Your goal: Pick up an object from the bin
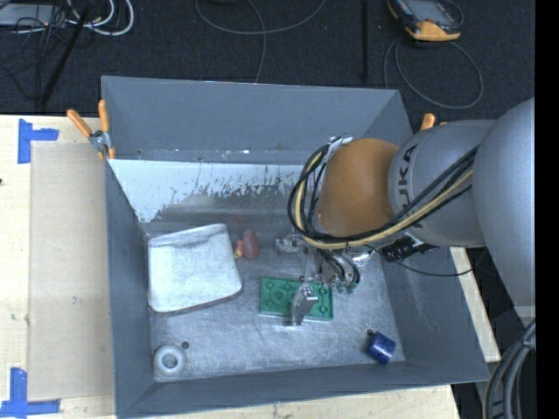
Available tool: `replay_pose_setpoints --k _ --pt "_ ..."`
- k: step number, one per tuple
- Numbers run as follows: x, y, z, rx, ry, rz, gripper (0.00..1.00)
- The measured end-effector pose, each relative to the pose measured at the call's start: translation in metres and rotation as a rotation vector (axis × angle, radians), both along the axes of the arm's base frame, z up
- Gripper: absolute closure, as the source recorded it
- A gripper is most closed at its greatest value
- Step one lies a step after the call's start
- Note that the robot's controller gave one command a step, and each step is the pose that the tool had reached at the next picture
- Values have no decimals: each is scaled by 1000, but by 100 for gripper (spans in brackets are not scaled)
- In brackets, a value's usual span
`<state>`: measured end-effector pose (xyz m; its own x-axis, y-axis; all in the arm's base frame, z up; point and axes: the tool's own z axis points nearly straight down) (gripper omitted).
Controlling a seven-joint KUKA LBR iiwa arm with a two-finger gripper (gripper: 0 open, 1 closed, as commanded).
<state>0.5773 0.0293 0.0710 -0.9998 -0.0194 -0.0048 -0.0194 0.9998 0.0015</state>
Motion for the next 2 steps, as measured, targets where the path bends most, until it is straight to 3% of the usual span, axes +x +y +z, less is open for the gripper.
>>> replay_pose_setpoints --k 1,2 --pt "4 0 6 1 -15 -2 100" --pt "10 9 137 -1 -4 58 100"
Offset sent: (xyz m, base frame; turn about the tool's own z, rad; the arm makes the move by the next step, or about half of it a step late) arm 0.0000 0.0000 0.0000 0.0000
